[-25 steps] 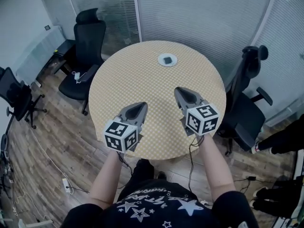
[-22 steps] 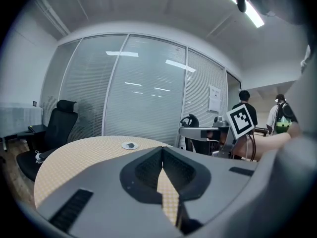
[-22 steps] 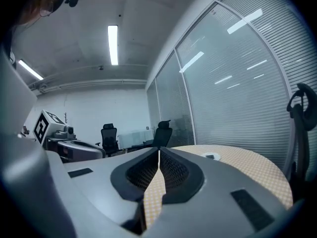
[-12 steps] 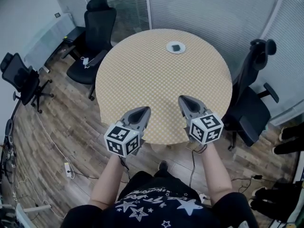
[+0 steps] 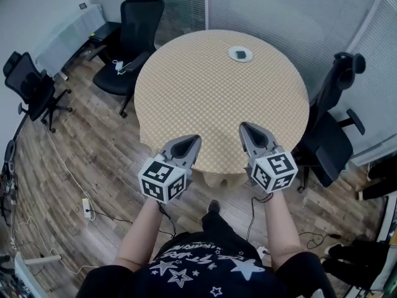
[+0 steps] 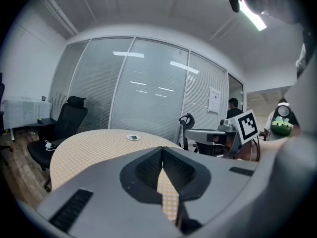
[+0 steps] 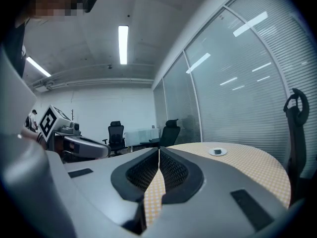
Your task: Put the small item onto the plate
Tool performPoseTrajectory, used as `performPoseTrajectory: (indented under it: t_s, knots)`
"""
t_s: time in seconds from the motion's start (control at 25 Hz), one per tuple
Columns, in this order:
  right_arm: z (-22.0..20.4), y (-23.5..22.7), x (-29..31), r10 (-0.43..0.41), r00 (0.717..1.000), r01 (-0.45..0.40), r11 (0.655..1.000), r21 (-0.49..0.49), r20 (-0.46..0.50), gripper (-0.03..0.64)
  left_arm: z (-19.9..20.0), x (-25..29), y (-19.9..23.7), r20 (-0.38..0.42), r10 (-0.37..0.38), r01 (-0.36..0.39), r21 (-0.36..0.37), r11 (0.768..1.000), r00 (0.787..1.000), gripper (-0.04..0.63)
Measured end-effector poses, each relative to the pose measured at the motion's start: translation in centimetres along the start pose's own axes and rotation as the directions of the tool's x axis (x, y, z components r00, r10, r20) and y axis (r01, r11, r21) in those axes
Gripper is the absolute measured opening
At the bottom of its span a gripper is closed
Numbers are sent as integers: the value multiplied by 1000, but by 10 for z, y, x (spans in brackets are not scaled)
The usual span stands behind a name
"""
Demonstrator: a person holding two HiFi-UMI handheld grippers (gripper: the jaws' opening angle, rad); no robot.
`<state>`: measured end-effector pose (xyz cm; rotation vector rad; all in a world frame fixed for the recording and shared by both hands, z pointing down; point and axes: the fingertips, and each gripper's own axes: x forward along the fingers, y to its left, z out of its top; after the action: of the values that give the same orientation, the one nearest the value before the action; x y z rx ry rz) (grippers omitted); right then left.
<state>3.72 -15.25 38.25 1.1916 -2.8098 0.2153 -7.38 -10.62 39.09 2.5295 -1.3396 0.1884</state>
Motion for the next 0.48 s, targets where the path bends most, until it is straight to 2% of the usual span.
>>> performPoseTrajectory:
  t_s: [0.12,0.48]
  knots:
    - [2,27,-7,-13,1000,14,999,-41,21,29,-5,-27,1,7,4,-4,10,1000,1000,8]
    - [-12,121,-52,-37,999,38,999,-36,17,29,-24,-125,-13,38,2,-3,38,999,999,6]
